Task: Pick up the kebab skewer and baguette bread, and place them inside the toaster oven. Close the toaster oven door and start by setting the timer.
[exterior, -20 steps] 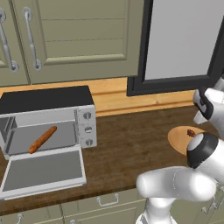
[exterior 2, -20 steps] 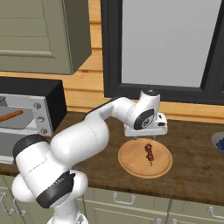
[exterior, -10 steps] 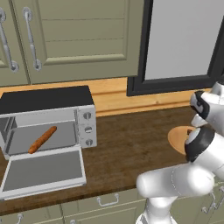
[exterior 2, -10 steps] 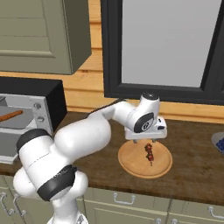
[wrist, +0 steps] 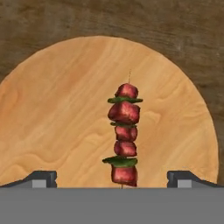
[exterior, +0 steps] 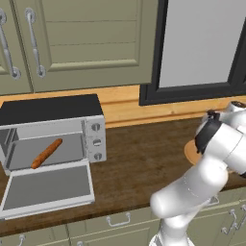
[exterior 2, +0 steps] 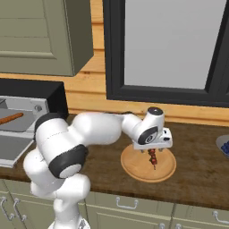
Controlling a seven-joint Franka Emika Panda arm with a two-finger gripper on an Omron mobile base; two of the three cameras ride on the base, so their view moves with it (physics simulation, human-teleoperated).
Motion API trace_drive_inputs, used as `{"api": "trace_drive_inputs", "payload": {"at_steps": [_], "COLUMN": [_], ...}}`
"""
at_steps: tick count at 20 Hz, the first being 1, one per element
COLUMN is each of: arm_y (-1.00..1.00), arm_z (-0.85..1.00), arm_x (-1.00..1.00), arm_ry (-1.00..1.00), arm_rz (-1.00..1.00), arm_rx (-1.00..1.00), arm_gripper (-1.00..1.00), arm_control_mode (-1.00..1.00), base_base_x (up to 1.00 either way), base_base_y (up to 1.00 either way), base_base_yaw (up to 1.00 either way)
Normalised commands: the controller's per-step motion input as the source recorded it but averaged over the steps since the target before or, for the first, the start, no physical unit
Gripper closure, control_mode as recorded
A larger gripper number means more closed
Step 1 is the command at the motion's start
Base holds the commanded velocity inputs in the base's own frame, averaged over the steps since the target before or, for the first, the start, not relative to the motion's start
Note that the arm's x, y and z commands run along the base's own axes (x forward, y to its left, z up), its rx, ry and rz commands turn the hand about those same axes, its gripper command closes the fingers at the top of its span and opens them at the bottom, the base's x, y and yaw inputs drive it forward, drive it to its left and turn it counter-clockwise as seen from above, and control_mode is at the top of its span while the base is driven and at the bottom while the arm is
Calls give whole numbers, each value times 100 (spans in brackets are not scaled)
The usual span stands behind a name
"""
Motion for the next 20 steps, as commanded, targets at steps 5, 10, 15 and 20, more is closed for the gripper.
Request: {"api": "trace_drive_inputs", "payload": {"at_steps": [5,10,15,20], "arm_y": [-18,-2,-1,0], "arm_z": [-51,-27,-37,-46], "arm_x": [32,17,3,0], "arm_ry": [0,0,0,0], "arm_rz": [0,0,0,0], "arm_rx": [4,1,0,0], "arm_gripper": [-100,-100,-100,100], "arm_control_mode": [-100,-100,-100,-100], "base_base_x": [0,0,0,0], "base_base_y": [0,0,0,0], "base_base_yaw": [0,0,0,0]}}
